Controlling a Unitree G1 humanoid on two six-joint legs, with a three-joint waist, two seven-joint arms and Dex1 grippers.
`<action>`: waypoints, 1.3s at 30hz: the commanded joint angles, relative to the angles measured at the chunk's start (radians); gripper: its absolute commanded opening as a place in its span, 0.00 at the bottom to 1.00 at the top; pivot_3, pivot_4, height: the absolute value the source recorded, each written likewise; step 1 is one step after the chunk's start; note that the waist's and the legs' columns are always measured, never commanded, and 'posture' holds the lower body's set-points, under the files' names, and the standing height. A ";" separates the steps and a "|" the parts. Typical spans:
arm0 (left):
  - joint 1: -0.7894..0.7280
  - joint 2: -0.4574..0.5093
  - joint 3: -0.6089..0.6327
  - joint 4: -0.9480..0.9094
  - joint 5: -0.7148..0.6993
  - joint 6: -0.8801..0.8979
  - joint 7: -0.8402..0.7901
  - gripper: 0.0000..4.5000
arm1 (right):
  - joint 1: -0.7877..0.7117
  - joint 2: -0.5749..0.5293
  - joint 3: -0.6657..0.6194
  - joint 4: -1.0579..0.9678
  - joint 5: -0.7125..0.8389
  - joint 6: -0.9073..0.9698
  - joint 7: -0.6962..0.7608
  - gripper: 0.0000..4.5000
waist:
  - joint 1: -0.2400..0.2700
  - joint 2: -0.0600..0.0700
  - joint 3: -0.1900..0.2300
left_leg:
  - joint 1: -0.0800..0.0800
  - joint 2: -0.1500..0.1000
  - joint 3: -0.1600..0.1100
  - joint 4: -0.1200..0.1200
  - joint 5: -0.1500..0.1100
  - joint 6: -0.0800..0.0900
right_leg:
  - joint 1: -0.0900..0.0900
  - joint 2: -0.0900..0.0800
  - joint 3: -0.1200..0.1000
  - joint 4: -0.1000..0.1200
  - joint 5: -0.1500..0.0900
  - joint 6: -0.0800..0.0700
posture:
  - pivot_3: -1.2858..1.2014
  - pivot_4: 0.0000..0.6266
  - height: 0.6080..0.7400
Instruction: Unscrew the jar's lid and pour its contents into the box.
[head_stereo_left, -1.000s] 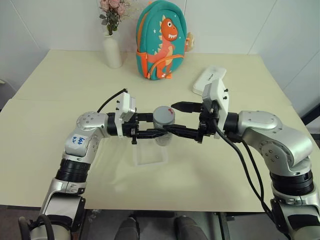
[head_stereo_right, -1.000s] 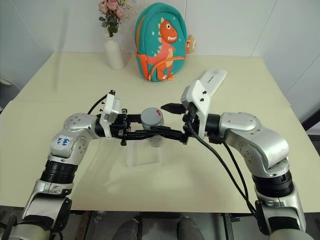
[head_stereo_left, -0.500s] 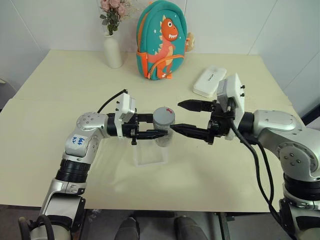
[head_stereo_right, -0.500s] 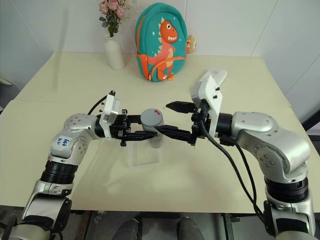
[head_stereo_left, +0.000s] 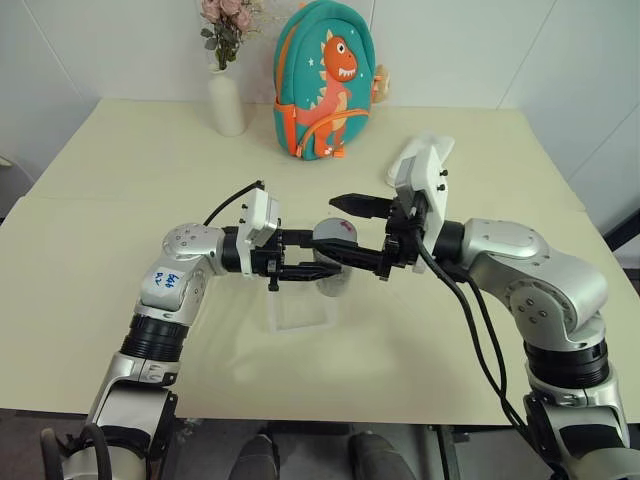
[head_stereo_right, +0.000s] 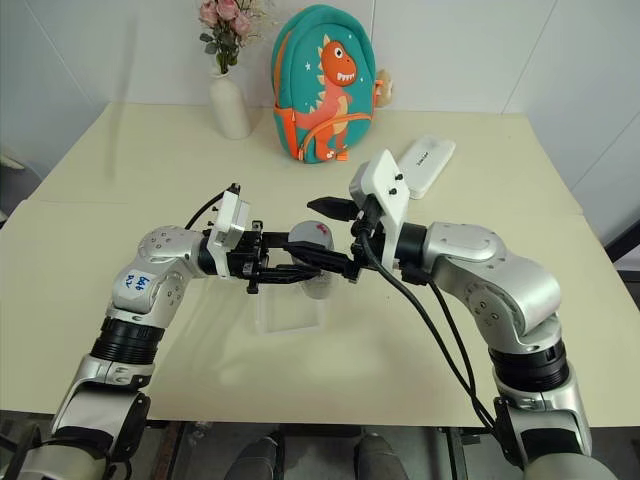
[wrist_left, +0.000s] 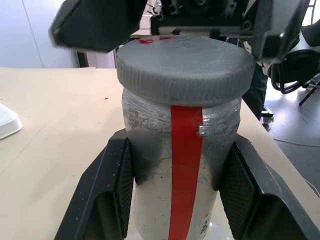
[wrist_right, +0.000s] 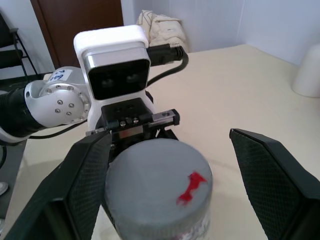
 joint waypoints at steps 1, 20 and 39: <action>-0.025 -0.004 -0.001 -0.008 0.002 -0.025 -0.015 0.44 | -0.031 0.024 0.000 0.009 -0.021 -0.041 0.003 0.87 | -0.001 0.000 0.000 | 0.000 0.000 0.000 0.000 0.000 0.000 | 0.000 0.000 0.000 0.000 0.000 0.000 | 0.52 0.24 1.00; -0.022 -0.008 0.005 -0.014 0.003 -0.028 -0.006 0.44 | -0.006 0.078 0.052 0.009 -0.054 -0.041 0.022 0.87 | -0.001 0.000 0.000 | 0.000 0.000 0.000 0.000 0.000 0.000 | 0.000 0.000 0.000 0.001 0.000 0.000 | 0.52 0.24 1.00; -0.009 0.002 0.012 -0.036 -0.005 -0.015 0.003 0.44 | 0.008 0.064 0.015 0.035 -0.116 -0.054 0.013 0.87 | -0.001 0.000 0.000 | 0.000 0.000 0.000 0.000 0.000 0.000 | 0.000 0.000 0.000 0.001 0.000 0.000 | 0.52 0.24 1.00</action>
